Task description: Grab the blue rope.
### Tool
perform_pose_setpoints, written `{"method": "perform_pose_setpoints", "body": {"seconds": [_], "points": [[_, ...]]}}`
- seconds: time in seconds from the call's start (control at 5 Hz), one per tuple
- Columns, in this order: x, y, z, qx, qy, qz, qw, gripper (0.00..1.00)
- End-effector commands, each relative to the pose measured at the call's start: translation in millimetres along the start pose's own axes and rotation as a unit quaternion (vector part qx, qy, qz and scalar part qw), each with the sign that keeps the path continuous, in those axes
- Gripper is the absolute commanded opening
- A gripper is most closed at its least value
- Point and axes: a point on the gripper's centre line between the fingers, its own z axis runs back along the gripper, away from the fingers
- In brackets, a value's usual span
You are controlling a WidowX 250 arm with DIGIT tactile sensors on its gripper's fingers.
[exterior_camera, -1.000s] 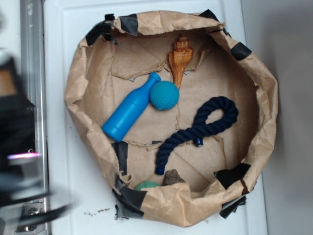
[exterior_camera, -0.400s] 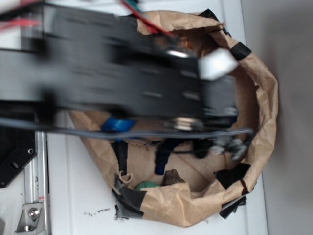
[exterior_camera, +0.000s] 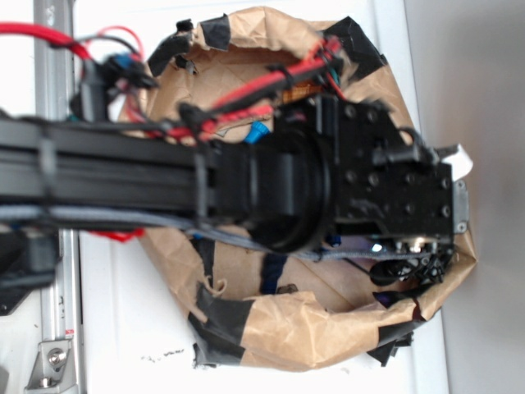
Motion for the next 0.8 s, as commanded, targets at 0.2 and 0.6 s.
{"method": "perform_pose_setpoints", "body": {"seconds": [0.2, 0.6], "points": [[-40, 22, 3, 0.002, 0.006, -0.108, 0.994, 0.0], [-22, 39, 97, -0.07, -0.01, -0.198, 0.978, 0.0]]}}
